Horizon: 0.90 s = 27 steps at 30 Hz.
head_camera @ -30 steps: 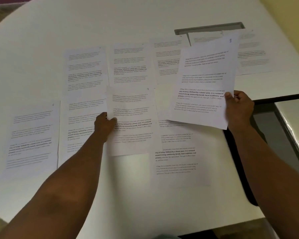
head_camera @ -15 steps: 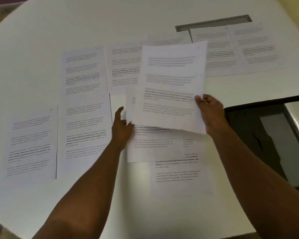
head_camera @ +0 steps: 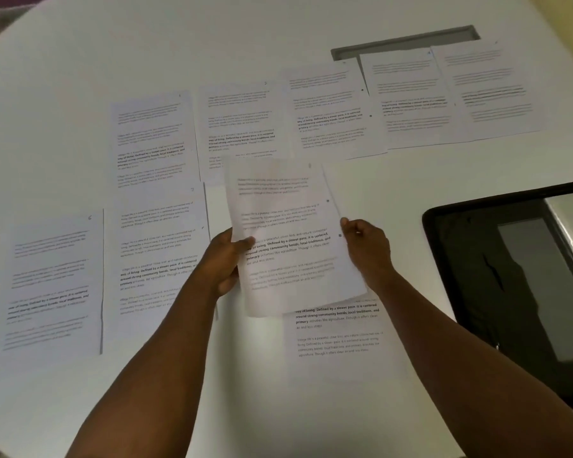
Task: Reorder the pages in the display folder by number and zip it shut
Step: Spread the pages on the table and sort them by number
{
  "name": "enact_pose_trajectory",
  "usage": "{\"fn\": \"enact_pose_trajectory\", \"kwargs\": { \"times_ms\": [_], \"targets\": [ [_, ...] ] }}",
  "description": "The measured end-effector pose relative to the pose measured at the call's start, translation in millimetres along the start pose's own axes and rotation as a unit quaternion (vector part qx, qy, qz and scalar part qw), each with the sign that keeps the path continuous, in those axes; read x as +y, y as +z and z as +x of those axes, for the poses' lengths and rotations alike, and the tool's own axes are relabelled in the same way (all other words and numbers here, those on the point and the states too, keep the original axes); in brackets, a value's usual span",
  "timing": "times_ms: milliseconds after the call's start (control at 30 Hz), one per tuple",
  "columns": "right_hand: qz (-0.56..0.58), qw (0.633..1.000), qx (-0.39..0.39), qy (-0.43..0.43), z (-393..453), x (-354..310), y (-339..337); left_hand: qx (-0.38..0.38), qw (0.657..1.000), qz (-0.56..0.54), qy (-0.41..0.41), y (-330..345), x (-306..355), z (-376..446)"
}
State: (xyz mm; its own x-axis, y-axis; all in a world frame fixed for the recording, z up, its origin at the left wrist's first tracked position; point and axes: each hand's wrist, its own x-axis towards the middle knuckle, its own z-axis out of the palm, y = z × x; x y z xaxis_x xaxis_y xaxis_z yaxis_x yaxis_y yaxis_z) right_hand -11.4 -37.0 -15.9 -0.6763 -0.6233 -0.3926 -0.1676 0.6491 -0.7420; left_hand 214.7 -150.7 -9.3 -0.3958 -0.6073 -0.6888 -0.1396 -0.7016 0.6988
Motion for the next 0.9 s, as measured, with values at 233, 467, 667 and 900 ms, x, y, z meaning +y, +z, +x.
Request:
{"fn": "enact_pose_trajectory", "kwargs": {
  "times_ms": [233,467,667,900],
  "targets": [
    [0.105,0.984,-0.093,0.112,19.4,3.4,-13.3,-0.064,0.990,-0.123,-0.009,-18.3,1.3,-0.5],
    [0.057,0.997,-0.006,0.051,37.5,11.9,-54.4,0.047,0.998,-0.002,0.030,-15.1,8.9,8.7],
    [0.030,0.998,0.016,0.049,65.6,22.0,-101.4,0.190,0.971,0.128,0.060,-42.6,18.5,12.3],
    [-0.036,0.996,0.032,0.080,87.2,35.0,-126.3,0.292,0.896,0.315,0.109,-46.1,9.8,18.0]
  ]
}}
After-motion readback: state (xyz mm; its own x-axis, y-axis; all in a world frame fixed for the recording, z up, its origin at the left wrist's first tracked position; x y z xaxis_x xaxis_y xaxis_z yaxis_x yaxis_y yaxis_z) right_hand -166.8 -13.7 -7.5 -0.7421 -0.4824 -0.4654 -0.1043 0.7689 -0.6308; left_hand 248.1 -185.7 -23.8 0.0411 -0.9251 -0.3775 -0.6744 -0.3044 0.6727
